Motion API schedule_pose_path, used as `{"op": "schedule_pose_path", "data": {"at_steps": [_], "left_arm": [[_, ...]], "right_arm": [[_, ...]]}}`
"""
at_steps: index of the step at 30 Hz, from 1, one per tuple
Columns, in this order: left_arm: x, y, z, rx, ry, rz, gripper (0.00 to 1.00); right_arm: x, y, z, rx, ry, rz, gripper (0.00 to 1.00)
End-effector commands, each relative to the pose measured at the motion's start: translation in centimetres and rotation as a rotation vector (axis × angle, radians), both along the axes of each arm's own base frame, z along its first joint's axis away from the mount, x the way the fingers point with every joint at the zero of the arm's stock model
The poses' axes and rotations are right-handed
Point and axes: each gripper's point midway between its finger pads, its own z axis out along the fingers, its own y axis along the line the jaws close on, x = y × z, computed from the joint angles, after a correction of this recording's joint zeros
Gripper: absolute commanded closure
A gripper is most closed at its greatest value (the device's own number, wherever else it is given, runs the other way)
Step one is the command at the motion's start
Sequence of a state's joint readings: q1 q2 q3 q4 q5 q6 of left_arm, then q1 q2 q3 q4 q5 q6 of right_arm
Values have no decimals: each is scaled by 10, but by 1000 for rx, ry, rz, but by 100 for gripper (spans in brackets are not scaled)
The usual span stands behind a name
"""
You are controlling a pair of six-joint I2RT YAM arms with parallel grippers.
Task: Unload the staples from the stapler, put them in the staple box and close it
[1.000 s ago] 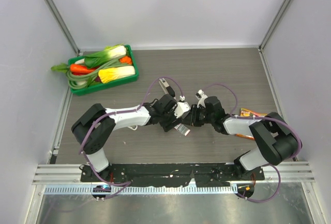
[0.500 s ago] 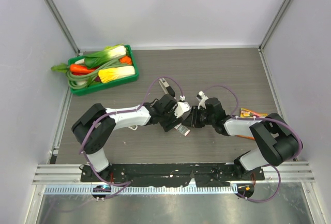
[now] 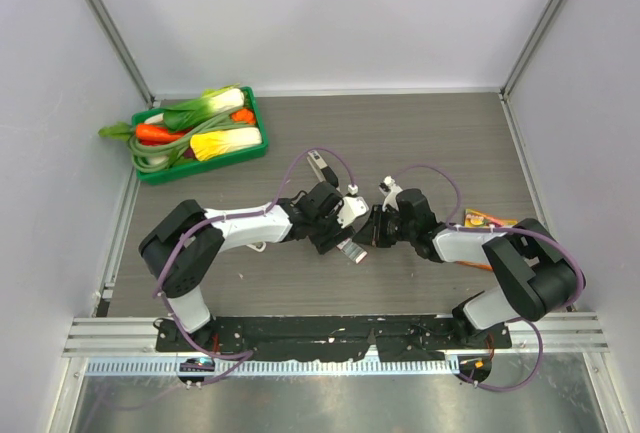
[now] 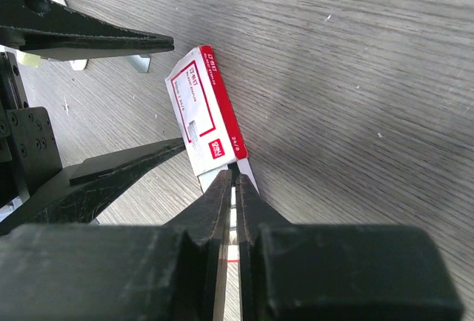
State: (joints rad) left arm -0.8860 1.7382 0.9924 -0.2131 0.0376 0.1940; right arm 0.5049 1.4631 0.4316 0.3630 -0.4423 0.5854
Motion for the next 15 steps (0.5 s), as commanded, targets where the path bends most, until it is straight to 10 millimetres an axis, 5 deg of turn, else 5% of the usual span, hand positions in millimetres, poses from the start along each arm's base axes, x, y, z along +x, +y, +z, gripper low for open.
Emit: {"op": "schedule_pose_path", "data": {"at_steps": [1, 15], "left_arm": [[10, -9, 9, -25, -40, 2, 35], [11, -9, 9, -25, -43, 6, 35]], "right_arm": [[7, 8, 18, 38, -54, 15, 90], [2, 10, 20, 68, -47, 26, 90]]}}
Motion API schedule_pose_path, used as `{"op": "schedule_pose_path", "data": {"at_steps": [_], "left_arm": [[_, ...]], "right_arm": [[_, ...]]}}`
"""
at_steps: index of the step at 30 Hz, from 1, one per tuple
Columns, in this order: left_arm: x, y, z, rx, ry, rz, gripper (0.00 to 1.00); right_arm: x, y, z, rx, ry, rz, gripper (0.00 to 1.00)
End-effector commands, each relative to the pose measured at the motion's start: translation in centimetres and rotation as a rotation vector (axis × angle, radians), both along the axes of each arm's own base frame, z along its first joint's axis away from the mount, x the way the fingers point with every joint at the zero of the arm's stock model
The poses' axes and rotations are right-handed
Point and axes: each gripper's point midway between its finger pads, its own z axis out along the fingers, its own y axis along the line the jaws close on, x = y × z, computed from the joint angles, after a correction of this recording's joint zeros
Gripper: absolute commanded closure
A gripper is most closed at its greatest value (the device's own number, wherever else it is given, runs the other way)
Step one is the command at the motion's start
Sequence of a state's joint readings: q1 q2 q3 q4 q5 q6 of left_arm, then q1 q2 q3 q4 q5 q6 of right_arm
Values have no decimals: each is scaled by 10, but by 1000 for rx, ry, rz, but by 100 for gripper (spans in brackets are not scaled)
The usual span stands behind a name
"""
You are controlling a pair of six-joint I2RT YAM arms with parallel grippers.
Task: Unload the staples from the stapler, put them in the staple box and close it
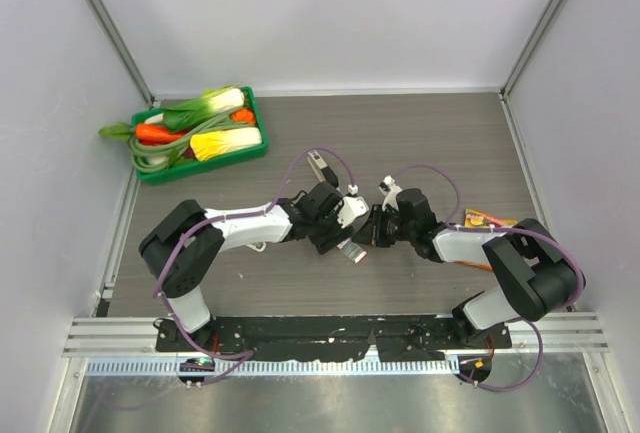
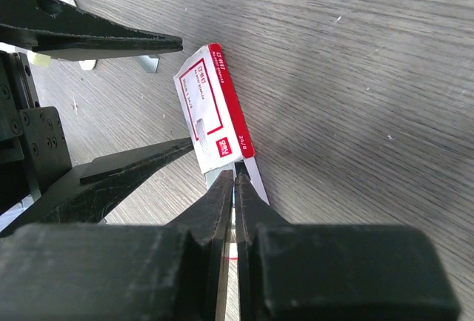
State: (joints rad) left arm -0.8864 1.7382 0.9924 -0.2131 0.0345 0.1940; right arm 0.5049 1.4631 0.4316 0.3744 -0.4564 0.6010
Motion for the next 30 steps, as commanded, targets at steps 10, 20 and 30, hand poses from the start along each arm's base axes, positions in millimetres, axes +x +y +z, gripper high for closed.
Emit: {"op": "schedule_pose_path", "data": {"at_steps": [10, 20, 30], "left_arm": [[12, -8, 9, -22, -44, 8, 35], [11, -7, 9, -18, -42, 8, 36], [16, -12, 37, -41, -43, -5, 34]], "right_arm": [[-1, 9, 11, 44, -33, 48, 84], [6, -1, 14, -10, -72, 3, 73], [16, -6, 26, -32, -108, -40, 71]]}}
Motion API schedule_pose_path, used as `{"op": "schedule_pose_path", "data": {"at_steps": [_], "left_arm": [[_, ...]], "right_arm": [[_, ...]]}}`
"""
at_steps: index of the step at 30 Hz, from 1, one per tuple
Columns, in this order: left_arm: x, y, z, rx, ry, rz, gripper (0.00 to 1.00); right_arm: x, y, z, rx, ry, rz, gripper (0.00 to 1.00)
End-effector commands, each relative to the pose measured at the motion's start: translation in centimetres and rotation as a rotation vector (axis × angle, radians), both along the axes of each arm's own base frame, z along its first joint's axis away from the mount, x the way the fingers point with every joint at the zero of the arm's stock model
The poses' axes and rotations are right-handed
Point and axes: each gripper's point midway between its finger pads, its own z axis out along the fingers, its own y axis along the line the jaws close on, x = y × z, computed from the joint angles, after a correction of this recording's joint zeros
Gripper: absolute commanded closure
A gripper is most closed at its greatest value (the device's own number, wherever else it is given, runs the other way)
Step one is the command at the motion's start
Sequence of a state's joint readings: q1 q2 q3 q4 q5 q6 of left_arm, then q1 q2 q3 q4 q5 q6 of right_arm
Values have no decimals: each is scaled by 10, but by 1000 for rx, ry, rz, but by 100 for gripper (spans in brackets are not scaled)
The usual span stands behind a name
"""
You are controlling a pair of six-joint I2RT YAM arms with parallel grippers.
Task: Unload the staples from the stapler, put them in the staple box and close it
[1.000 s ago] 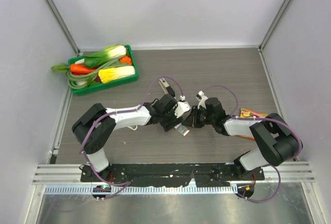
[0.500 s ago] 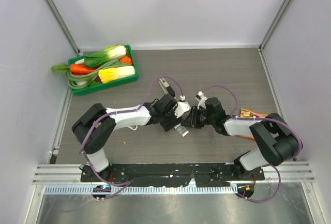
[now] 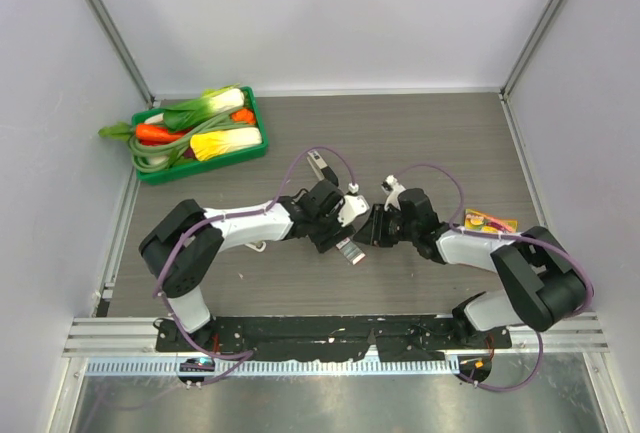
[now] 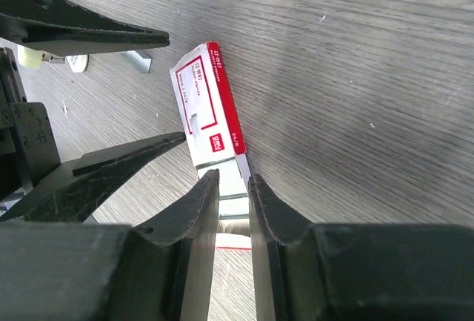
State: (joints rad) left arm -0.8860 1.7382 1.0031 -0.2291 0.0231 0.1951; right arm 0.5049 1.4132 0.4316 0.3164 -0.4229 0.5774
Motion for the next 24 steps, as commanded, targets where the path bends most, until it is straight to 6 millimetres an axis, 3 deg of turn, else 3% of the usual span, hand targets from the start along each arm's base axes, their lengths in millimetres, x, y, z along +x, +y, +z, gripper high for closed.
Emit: {"op": "schedule_pose_path", "data": {"at_steps": [1, 2, 3, 6, 10, 11, 12, 13, 17, 24], "left_arm": [[18, -11, 47, -74, -33, -1, 34], [16, -5, 52, -69, 0, 3, 34], [22, -10, 70, -113, 7, 12, 33], [35, 4, 103, -217, 110, 68, 33], [65, 46, 127, -325, 176, 197, 33], [69, 54, 133, -342, 154, 213, 33], [69, 62, 131, -340, 151, 231, 33], [74, 71, 131, -341, 137, 253, 33], [72, 95, 128, -301, 85, 304, 34], [61, 113, 119, -265, 65, 337, 33]], "right_arm": [[18, -1, 27, -4, -103, -29, 69], [22, -2, 30, -12, -114, -39, 68], [24, -5, 29, -32, -115, -56, 65], [31, -9, 33, -62, -134, -87, 62], [39, 0, 33, -124, -162, -95, 60], [48, 5, 33, -158, -172, -93, 60], [50, 6, 27, -198, -159, -91, 60], [63, 11, 35, -218, -187, -118, 60], [78, 21, 20, -243, -166, -121, 61], [78, 49, 4, -255, -156, -54, 65]]}}
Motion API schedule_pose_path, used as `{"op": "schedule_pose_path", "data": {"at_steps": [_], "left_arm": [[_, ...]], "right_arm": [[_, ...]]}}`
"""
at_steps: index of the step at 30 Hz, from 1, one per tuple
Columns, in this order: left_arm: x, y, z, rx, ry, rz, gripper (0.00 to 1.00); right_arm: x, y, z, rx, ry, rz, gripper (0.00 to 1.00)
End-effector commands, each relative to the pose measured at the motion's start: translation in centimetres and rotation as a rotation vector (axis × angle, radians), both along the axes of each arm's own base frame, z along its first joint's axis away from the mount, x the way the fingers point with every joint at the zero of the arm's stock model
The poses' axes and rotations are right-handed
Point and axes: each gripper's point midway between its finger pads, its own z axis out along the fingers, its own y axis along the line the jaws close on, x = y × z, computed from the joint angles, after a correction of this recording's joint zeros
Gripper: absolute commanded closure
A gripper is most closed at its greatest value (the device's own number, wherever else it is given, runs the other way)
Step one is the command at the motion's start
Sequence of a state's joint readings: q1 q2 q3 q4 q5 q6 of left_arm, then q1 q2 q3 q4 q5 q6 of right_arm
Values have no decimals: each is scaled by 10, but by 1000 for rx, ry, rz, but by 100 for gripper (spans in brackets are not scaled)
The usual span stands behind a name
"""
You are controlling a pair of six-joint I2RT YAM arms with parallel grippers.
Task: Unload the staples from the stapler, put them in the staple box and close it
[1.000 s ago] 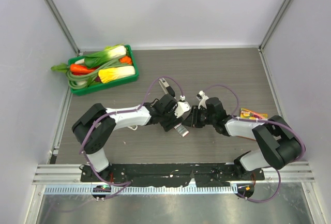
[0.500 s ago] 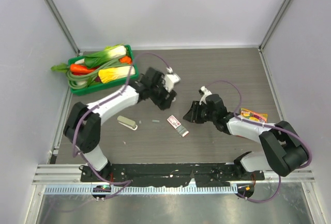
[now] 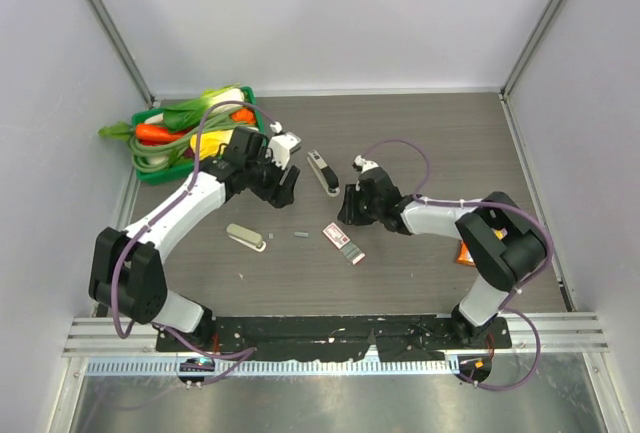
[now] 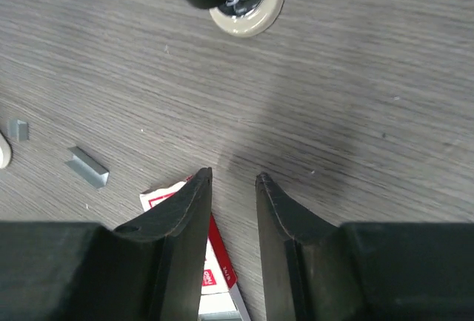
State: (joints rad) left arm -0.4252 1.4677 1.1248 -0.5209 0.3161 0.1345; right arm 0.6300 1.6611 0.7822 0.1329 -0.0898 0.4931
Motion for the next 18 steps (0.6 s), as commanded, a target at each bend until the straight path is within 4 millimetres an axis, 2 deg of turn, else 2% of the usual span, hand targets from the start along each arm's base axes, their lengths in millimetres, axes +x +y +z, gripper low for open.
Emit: {"op": "schedule_pose_path", "data": {"at_steps": [1, 6, 9, 14, 17, 18], "left_arm": [[-3, 8, 5, 10, -29, 14, 33], [-7, 9, -14, 44, -22, -48, 34], [-12, 7, -29, 72, -8, -119, 34], [-18, 0, -49, 129, -6, -222, 35], [-23, -13, -60, 163, -20, -300, 35], [-28, -21, -66, 173, -14, -336, 35]], "right_arm": [[7, 23, 7, 14, -42, 40, 65], [-11, 45, 7, 44, -29, 110, 68], [-21, 47, 9, 54, -26, 134, 70], [-40, 40, 9, 61, -10, 159, 71], [-40, 32, 16, 60, -34, 133, 70], [-38, 29, 24, 61, -52, 123, 69]]}}
